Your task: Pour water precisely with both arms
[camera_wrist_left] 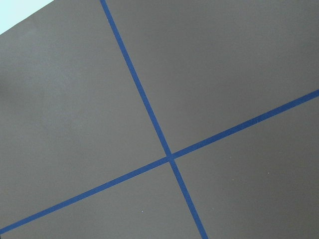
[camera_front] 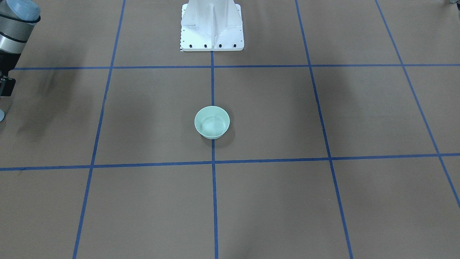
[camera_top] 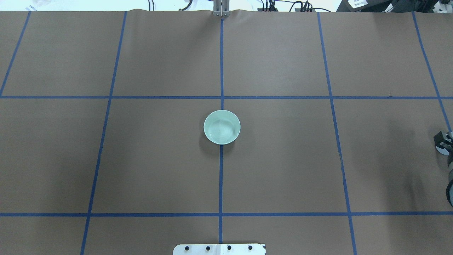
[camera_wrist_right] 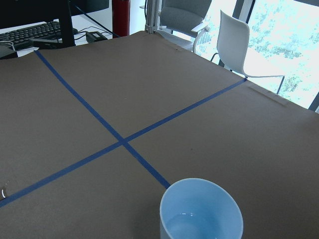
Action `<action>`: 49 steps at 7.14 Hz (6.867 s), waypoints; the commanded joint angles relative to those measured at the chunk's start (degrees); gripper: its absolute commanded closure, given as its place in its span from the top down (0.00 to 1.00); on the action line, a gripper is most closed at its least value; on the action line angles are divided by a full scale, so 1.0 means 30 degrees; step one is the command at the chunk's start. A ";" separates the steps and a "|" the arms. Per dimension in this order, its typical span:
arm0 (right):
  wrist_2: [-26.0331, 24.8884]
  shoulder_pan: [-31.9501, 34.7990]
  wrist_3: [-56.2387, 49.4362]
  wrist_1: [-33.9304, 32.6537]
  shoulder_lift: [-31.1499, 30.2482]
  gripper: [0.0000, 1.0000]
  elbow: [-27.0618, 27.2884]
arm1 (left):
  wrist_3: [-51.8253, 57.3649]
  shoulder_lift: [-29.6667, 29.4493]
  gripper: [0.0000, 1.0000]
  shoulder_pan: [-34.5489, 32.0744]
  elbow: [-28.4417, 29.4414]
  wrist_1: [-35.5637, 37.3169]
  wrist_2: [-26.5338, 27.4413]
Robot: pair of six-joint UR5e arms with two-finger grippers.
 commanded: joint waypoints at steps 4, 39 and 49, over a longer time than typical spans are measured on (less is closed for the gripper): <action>-0.1185 -0.1463 0.2801 -0.2343 0.1334 0.99 -0.2800 | 0.0010 0.0029 1.00 -0.0026 -0.0031 -0.0028 -0.0029; 0.1324 0.2319 -2.1003 0.8234 1.1669 0.00 -0.3068 | 0.0039 0.2198 1.00 -0.3102 0.0818 0.0382 -0.3838; 1.1496 0.1847 -3.4639 0.7883 1.8057 0.00 -0.5637 | 0.0039 0.3076 1.00 -0.3278 0.0965 0.0353 -0.3867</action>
